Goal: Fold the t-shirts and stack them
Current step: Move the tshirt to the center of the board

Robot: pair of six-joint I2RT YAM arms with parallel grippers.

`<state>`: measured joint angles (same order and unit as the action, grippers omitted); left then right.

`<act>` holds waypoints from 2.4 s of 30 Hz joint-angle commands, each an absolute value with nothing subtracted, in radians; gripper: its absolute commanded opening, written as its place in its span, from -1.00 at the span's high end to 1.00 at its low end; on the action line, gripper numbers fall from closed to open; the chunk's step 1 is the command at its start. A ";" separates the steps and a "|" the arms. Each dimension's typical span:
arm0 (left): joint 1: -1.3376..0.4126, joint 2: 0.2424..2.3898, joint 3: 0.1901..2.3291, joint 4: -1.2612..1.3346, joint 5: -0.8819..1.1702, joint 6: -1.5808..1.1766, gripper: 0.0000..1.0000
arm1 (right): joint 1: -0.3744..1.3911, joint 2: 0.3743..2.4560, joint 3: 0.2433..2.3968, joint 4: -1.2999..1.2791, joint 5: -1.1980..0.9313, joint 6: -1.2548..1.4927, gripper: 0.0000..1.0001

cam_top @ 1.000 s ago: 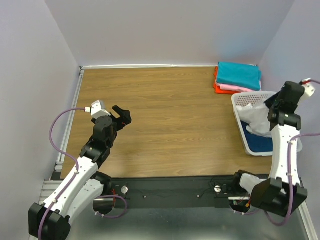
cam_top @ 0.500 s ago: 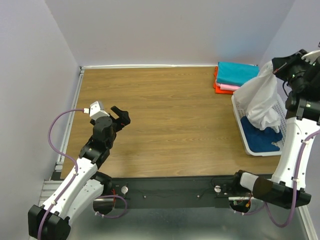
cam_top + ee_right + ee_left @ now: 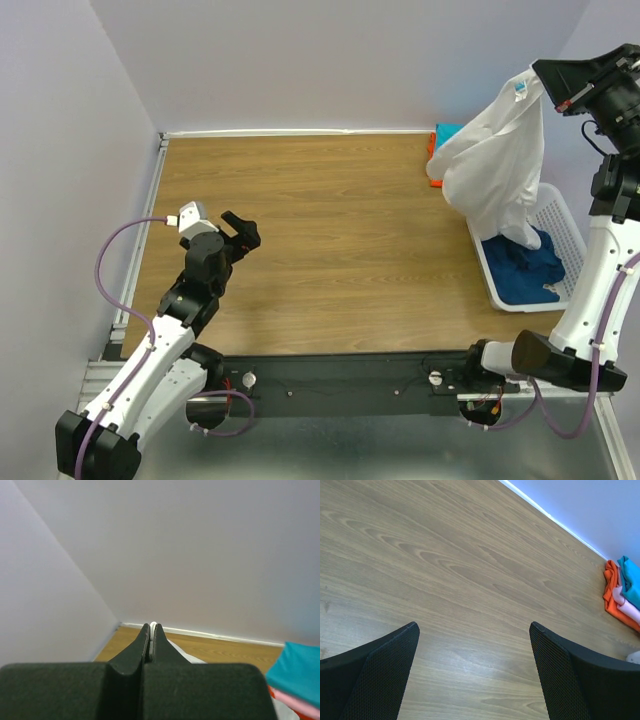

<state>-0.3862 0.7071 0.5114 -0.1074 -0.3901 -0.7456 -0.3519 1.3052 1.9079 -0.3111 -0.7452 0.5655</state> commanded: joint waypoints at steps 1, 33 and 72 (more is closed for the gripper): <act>-0.382 0.701 0.540 -0.107 -0.407 -0.741 -0.97 | -0.325 1.331 1.962 -0.154 -0.876 0.704 0.99; -0.382 0.666 0.574 -0.242 -0.388 -0.816 -0.97 | 0.563 1.962 2.480 -0.077 -0.561 0.529 0.99; -0.380 1.126 0.633 -0.152 -0.242 -0.839 -0.66 | 0.584 1.299 0.770 -0.106 0.472 0.566 -1.00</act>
